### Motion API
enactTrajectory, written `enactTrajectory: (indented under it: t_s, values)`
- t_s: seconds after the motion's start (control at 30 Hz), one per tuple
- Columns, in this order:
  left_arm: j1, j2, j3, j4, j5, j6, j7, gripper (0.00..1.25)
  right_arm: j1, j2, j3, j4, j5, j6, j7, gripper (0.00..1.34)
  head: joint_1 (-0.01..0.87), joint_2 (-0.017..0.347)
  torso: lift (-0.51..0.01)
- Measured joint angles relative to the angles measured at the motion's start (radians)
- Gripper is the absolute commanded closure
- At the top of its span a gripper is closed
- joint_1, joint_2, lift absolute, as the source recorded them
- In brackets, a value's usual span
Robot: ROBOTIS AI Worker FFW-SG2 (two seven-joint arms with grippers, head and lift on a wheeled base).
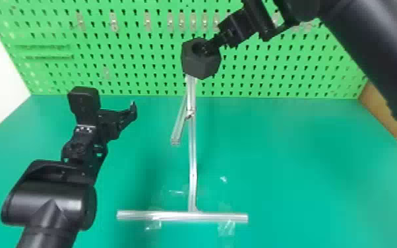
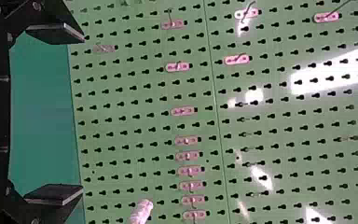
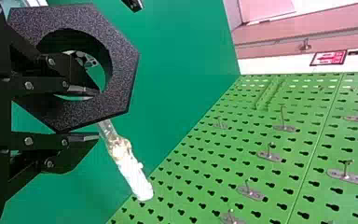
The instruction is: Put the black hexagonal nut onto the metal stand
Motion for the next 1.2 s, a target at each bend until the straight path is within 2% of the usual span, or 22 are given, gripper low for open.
enactTrajectory:
  t_s: [0.63,1.13,1.2]
  values:
    - [-0.002,0.003,-0.003,0.0,-0.002,0.004,0.005,0.15,0.009,0.015,0.004,0.019,-0.013,-0.009,0.0,1.17,0.693,0.081,-0.001]
    - [0.0,0.007,-0.004,0.0,0.001,0.004,0.006,0.15,0.017,0.015,0.014,0.026,-0.031,-0.028,0.0,1.16,0.693,0.081,-0.001]
    - [0.0,0.008,-0.004,0.0,0.001,0.004,0.006,0.15,0.015,0.015,0.016,0.026,-0.031,-0.028,0.0,1.09,0.693,0.081,-0.001]
